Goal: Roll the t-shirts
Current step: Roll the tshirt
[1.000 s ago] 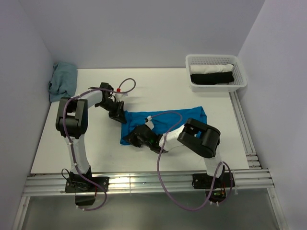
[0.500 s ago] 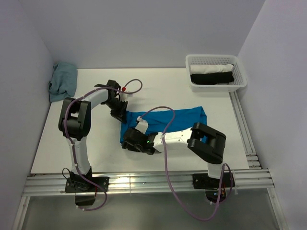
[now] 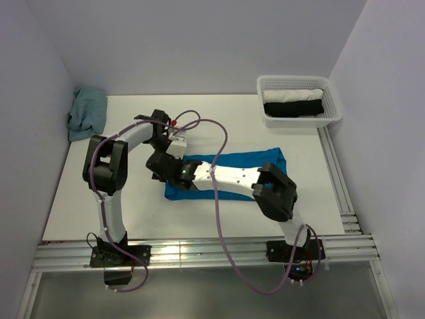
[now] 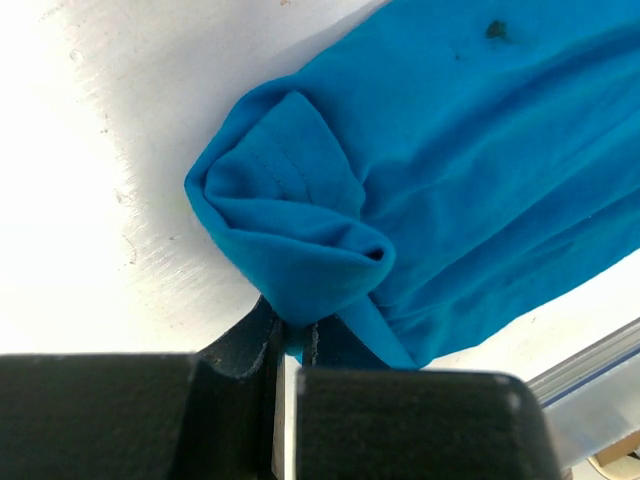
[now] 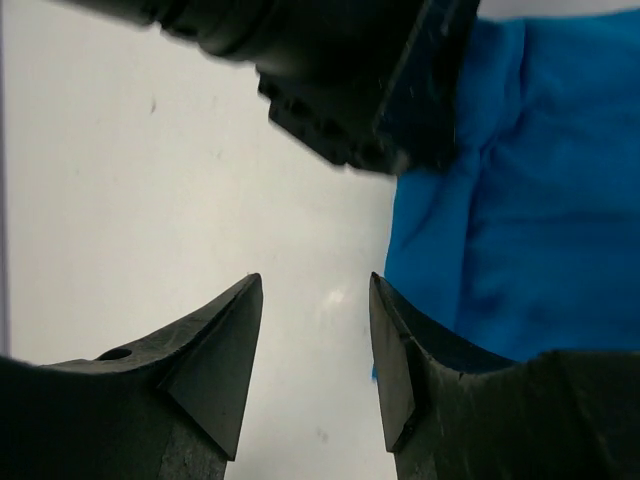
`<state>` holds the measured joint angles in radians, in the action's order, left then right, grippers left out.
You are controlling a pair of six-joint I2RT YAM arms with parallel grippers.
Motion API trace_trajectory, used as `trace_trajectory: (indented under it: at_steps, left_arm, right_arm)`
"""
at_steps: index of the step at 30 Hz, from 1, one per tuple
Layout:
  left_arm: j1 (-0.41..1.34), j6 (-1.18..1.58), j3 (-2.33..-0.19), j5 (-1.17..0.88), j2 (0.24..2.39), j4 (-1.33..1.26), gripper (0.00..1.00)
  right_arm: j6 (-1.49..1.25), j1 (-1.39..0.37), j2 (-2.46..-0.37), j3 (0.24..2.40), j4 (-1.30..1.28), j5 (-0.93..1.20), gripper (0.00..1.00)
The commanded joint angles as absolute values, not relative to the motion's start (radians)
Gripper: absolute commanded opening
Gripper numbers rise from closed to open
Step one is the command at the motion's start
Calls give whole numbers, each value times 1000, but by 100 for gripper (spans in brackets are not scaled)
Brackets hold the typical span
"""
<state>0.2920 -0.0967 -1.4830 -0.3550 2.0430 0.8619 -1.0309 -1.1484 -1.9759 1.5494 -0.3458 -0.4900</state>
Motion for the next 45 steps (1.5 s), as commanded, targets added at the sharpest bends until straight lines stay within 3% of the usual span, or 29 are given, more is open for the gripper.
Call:
trace_trajectory:
  at_steps: [1, 16, 37, 43, 45]
  left_arm:
    - [295, -137, -1511, -236, 2042, 870, 0]
    - [305, -133, -1549, -232, 2045, 911, 0]
    - [324, -120, -1574, -239, 2063, 927, 0]
    - [324, -121, -1595, -244, 2071, 951, 5]
    - [324, -124, -1612, -253, 2075, 968, 9]
  right_arm:
    - [-967, -1124, -2098, 1660, -448, -575, 54]
    - [-937, -1100, -2278, 1862, -520, -641, 54]
    - [-937, -1109, -2404, 1976, -600, -638, 52]
    - [-933, -1109, -2418, 1968, -638, -606, 46]
    - [-928, -1109, -2427, 1973, -653, -592, 40]
